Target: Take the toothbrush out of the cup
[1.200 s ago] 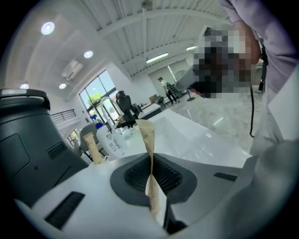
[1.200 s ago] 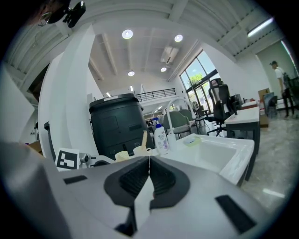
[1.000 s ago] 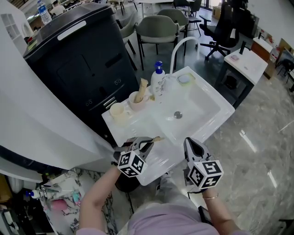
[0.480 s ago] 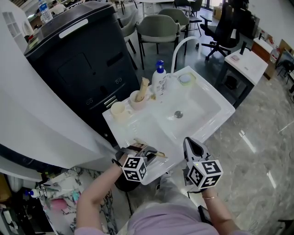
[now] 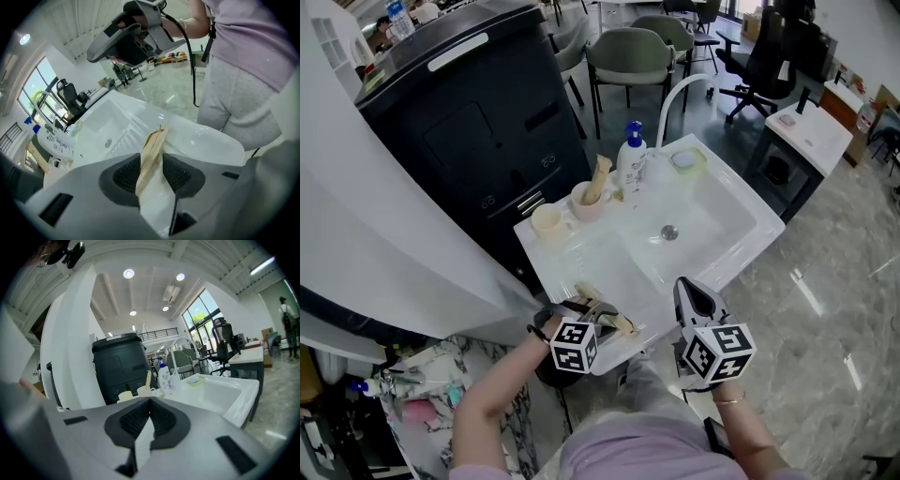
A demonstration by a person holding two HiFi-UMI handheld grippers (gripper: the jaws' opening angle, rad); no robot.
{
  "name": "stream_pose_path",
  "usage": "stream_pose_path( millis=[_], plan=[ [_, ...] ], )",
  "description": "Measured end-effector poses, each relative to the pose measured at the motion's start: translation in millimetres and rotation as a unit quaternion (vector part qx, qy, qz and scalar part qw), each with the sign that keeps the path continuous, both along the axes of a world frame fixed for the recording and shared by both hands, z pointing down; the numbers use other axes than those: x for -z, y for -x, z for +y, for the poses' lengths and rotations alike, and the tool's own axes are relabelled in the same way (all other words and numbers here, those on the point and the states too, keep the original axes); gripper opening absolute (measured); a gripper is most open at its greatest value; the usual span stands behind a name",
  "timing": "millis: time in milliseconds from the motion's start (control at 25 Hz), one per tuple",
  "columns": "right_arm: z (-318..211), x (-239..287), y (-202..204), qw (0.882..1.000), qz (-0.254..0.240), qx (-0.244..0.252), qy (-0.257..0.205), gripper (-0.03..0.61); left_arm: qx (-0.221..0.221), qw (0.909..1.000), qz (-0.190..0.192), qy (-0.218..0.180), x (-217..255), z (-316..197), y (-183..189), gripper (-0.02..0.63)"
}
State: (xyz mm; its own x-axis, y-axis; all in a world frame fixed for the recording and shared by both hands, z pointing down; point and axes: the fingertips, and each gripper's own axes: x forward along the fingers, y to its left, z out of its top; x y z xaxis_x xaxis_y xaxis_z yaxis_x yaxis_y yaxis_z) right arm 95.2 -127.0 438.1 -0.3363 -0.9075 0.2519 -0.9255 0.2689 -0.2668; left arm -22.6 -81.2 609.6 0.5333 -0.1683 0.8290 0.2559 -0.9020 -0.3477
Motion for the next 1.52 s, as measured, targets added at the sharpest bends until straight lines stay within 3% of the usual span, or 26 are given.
stream_pose_path(
  millis=[120,200,280,360,600,800,920,1120,1200,1280,1520],
  plan=[
    [-2.8,0.5,4.7,1.0,-0.001,0.009,0.0,0.005,0.01,0.9999,-0.004,0.004,7.7,1.5,8.1,0.174],
    [-5.9,1.4,8.8,1.0,-0.001,0.016,-0.002,0.005,0.039,0.9991,0.014,0.011,20.2,-5.7,12.8,0.179],
    [-9.3,1.8,12.5,1.0,-0.001,0.021,-0.003,0.005,0.087,0.9941,0.058,0.028,39.1,-19.4,14.4,0.179],
    [-13.5,2.2,15.9,1.0,-0.001,0.027,-0.003,0.005,0.143,0.9817,0.115,0.05,61.0,-38.8,14.4,0.178],
    [-34.6,4.6,22.5,0.999,-0.002,0.043,-0.005,0.005,0.269,0.9279,0.251,0.06,113.6,-110.3,15.3,0.175],
    [-60.8,1.9,27.8,0.998,-0.005,0.056,0.002,0.005,0.385,0.8549,0.339,0.075,141.2,-177.4,27.4,0.163],
    [-79.4,1.0,27.8,0.998,-0.004,0.062,0.005,0.005,0.436,0.8175,0.37,0.067,149.1,-217.4,35.3,0.163],
    [-112.2,-2.3,27.8,0.997,-0.003,0.071,0.01,0.005,0.495,0.7752,0.389,0.047,150.2,-272.7,44.8,0.163],
    [-124.4,-4.3,27.7,0.997,-0.003,0.074,0.012,0.005,0.508,0.7658,0.392,0.047,147.7,-288.7,43.1,0.164],
    [-135.1,-6.9,28.2,0.997,-0.004,0.078,0.016,0.005,0.514,0.7621,0.39,0.047,143.8,-302.0,39.1,0.167],
    [-157.9,-16.0,30.8,0.996,-0.009,0.082,0.027,0.005,0.525,0.7639,0.373,0.043,132.1,-334.8,27.6,0.189]
  ],
)
